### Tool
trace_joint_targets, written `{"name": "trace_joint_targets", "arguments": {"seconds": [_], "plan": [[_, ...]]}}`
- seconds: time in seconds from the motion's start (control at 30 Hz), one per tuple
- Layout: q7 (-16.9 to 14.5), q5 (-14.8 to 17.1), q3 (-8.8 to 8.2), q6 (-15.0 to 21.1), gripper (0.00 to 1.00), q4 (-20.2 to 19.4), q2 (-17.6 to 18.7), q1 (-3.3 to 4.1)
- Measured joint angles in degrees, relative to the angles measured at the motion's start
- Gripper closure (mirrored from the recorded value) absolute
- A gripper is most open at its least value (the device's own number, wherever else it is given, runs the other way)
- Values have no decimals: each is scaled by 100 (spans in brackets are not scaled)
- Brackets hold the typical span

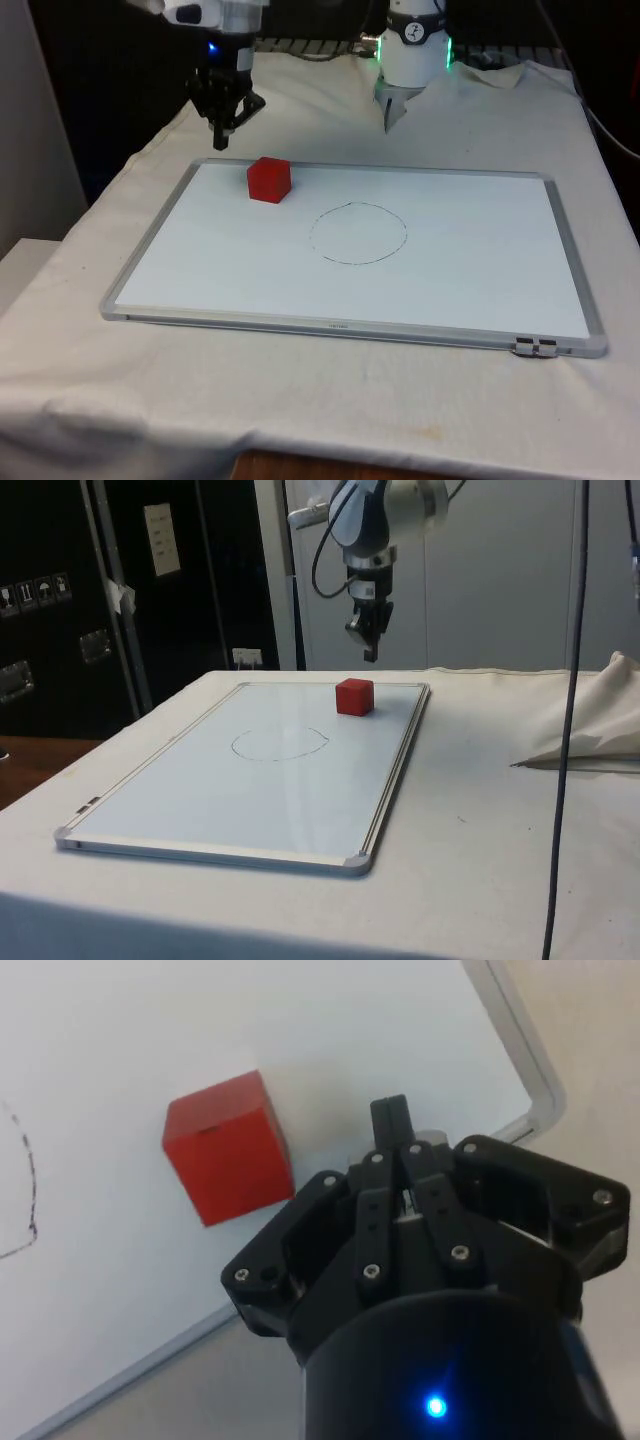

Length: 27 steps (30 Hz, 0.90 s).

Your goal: Push the cube into the marked area.

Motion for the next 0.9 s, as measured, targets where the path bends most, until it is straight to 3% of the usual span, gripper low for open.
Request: {"name": "trace_joint_targets", "arguments": {"seconds": [0.17, 0.37, 0.9], "plan": [[-138, 355, 138, 103, 100, -57, 246, 11], [-143, 510, 309, 292, 100, -218, 367, 11], [-132, 785, 590, 286, 100, -212, 252, 46]]}}
